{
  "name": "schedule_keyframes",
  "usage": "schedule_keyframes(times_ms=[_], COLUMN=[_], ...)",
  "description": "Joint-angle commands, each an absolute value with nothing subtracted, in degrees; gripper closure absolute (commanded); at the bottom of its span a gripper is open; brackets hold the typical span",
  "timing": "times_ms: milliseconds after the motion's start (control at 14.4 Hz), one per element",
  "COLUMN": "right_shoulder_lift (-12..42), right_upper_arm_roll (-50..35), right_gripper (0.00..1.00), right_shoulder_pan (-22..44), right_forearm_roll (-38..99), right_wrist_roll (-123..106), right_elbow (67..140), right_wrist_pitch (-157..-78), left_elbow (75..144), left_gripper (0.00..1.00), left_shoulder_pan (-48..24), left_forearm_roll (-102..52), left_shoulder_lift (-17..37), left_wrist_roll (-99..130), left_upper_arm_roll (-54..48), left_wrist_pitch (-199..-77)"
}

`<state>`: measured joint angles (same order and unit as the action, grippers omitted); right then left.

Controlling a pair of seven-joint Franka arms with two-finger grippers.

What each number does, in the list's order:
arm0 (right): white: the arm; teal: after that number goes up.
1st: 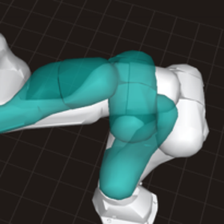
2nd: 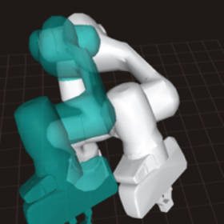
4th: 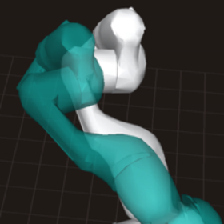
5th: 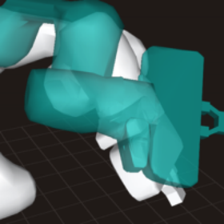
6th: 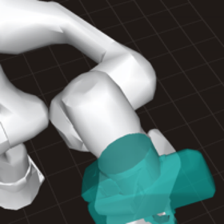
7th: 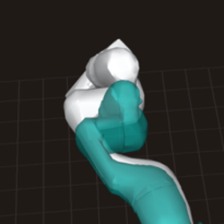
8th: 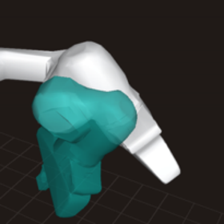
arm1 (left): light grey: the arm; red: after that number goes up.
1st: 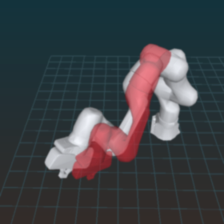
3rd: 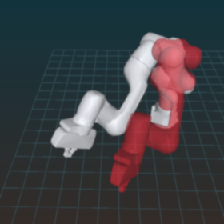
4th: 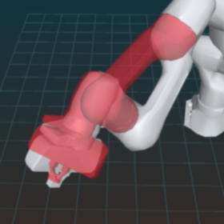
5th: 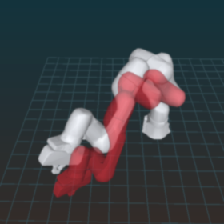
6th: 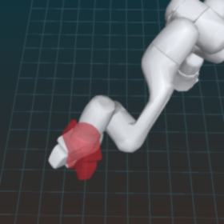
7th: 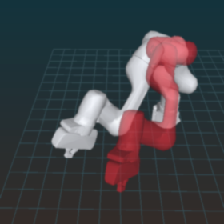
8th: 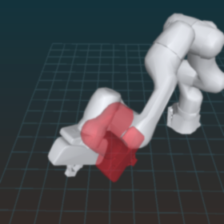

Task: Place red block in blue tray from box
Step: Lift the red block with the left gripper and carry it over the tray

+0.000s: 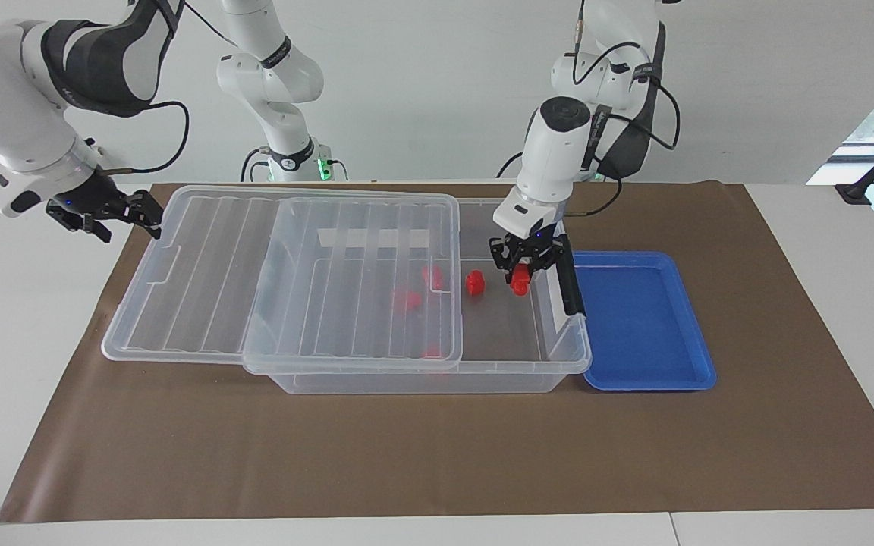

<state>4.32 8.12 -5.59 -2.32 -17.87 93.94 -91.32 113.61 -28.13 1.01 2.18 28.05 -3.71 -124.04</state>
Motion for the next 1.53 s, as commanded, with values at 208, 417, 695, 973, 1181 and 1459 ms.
schedule_keyframes(times_ms=[208,417,695,973,1181,1459], right_shoulder_lift=[3.25,2.73,2.29,2.64,2.55,2.20], right_upper_arm_roll=[14.05,14.68,15.38,12.84,10.91,9.59], right_gripper=[1.00,1.00,1.00,1.00,1.00,1.00], right_shoulder_pan=[-5.98,-5.98,-6.06,-5.98,-5.98,-5.80], right_forearm_roll=[-5.01,-5.01,-5.01,-5.01,-5.01,-5.01], right_wrist_roll=[-23.11,-23.38,-25.23,-23.13,-19.43,-16.45], right_elbow=[98.43,102.90,109.85,110.13,110.21,110.92], right_wrist_pitch=[-98.78,-104.04,-112.39,-113.73,-113.38,-112.85], left_elbow=[114.17,114.78,116.36,122.07,122.25,123.66], left_gripper=[1.00,1.00,1.00,1.00,1.00,1.00], left_shoulder_pan=[-20.49,-13.29,-7.40,-4.22,-2.90,-2.81], left_forearm_roll=[1.58,1.58,1.49,1.49,1.49,1.49], left_shoulder_lift=[-3.43,-3.34,-0.89,1.13,4.74,9.05], left_wrist_roll=[26.46,16.48,6.52,1.06,0.79,0.79], left_upper_arm_roll=[-3.08,-3.16,-3.16,-3.16,-3.16,-3.16], left_wrist_pitch=[-114.43,-115.75,-119.78,-128.13,-132.26,-138.32])
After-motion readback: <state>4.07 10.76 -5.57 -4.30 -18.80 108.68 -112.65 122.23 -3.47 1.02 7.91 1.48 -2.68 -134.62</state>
